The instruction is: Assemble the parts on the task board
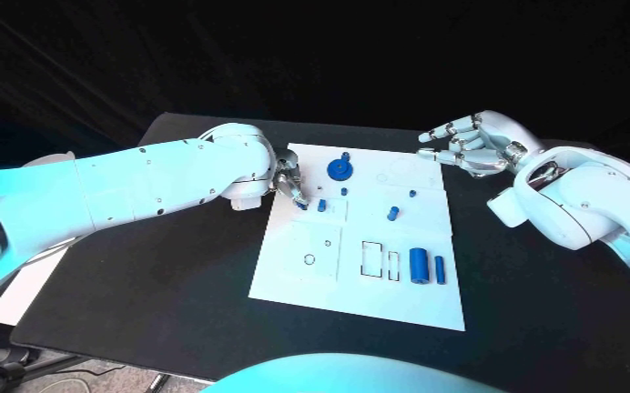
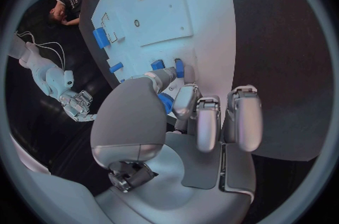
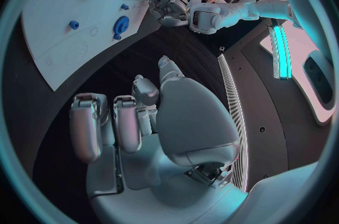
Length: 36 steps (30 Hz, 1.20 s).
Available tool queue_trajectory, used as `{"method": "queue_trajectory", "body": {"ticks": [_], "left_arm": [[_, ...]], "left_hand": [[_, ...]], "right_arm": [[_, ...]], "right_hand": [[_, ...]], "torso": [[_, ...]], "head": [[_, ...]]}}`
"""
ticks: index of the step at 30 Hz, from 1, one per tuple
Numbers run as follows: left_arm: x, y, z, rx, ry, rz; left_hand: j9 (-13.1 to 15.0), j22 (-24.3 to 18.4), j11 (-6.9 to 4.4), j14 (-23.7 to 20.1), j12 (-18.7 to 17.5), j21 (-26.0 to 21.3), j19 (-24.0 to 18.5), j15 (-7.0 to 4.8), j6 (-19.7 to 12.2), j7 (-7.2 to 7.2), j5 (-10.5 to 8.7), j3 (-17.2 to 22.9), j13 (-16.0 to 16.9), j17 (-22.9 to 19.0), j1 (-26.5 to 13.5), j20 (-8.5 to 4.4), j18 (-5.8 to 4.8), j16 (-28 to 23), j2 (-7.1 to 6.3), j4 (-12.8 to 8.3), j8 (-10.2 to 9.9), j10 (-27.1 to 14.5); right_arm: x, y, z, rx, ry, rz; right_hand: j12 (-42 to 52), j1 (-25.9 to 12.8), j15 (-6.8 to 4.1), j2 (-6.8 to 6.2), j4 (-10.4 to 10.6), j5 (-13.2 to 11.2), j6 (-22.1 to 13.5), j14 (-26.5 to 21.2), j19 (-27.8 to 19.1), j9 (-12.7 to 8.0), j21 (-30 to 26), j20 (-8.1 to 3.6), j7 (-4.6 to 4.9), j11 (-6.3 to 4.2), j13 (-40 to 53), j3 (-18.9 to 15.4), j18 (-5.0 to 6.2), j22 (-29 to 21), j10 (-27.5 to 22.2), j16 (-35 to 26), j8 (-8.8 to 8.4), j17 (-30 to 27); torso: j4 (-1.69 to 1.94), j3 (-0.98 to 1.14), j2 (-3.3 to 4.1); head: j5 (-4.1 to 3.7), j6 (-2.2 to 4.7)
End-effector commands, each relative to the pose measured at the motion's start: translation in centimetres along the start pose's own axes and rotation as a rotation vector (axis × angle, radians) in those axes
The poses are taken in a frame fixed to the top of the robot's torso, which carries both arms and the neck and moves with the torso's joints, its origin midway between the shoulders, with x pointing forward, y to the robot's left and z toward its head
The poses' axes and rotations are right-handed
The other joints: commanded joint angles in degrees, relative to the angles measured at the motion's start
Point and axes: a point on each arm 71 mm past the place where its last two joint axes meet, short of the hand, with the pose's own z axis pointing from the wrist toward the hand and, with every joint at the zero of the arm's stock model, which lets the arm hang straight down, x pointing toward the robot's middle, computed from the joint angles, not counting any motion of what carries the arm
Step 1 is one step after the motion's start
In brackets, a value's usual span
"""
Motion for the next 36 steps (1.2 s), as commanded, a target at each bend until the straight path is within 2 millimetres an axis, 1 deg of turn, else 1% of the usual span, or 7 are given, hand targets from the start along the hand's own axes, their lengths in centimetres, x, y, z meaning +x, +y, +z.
{"method": "queue_trajectory", "body": {"ticks": [1,11,22,28,36], "left_arm": [[0.52,-0.05,0.09,0.005,0.042,0.021],[0.52,-0.19,0.23,0.006,0.016,-0.001],[0.60,-0.24,0.32,0.006,-0.005,-0.016],[0.57,-0.31,0.30,0.009,-0.021,-0.021],[0.54,-0.28,0.25,0.007,-0.033,-0.023]], "left_hand": [[0.0,8.4,0.13,5.9,0.0,0.2,2.5,-0.45,0.6,-0.55,0.19,6.8,0.0,15.1,0.6,-0.35,0.09,0.2,-0.02,-6.5,0.3,0.4],[0.0,8.5,0.14,5.9,0.2,0.2,2.5,-0.44,0.7,-0.55,0.22,7.0,0.2,15.1,0.4,-0.35,0.07,0.2,0.04,-6.4,0.4,0.5],[-0.1,8.6,0.13,5.9,0.2,0.3,2.6,-0.44,0.8,-0.56,0.23,7.1,0.2,15.1,0.4,-0.35,0.05,0.2,0.10,-6.4,0.4,0.5],[-0.1,8.7,0.11,5.9,0.4,0.4,2.7,-0.44,0.8,-0.57,0.25,7.2,0.4,15.1,0.4,-0.35,0.01,0.2,0.11,-6.4,0.4,0.6],[-0.1,8.9,0.09,5.9,0.4,0.5,2.7,-0.46,0.9,-0.60,0.29,7.3,0.4,15.1,0.4,-0.36,-0.04,0.2,0.05,-6.5,0.4,0.6]], "right_arm": [[0.14,-0.01,0.00,0.000,0.016,0.002],[0.17,0.02,0.01,-0.001,0.016,0.003],[0.16,0.01,0.01,-0.002,0.015,0.003],[0.17,0.00,0.02,-0.002,0.016,0.003],[0.19,-0.01,0.02,-0.002,0.017,0.004]], "right_hand": [[-0.2,-0.2,-0.21,0.51,0.0,0.2,0.4,4.4,0.9,0.0,-0.2,-0.18,0.01,-0.26,-0.1,-0.3,0.16,4.9,-0.1,-0.2,-0.04,7.9],[-0.2,-0.2,-0.21,0.51,0.0,0.2,0.4,4.4,0.9,0.0,-0.2,-0.18,0.01,-0.26,-0.1,-0.3,0.16,4.9,-0.1,-0.2,-0.04,7.9],[-0.2,-0.2,-0.21,0.51,0.0,0.2,0.4,4.4,0.9,0.0,-0.2,-0.18,0.01,-0.26,-0.1,-0.3,0.16,4.9,-0.1,-0.2,-0.04,7.9],[-0.2,-0.2,-0.21,0.51,0.0,0.2,0.4,4.4,0.9,0.0,-0.2,-0.18,0.01,-0.26,-0.1,-0.3,0.16,4.9,-0.1,-0.2,-0.04,7.9],[-0.2,-0.2,-0.21,0.51,0.0,0.2,0.4,4.4,0.9,0.0,-0.2,-0.18,0.01,-0.26,-0.1,-0.3,0.16,4.9,-0.1,-0.2,-0.04,7.9]], "torso": [[0.08,0.02,0.01],[-0.02,-0.01,0.02],[0.02,0.02,0.00],[0.02,0.00,-0.01],[0.01,-0.01,0.02]], "head": [[0.00,-0.05],[0.03,-0.03],[-0.08,-0.12],[-0.09,-0.08],[-0.10,-0.23]]}}
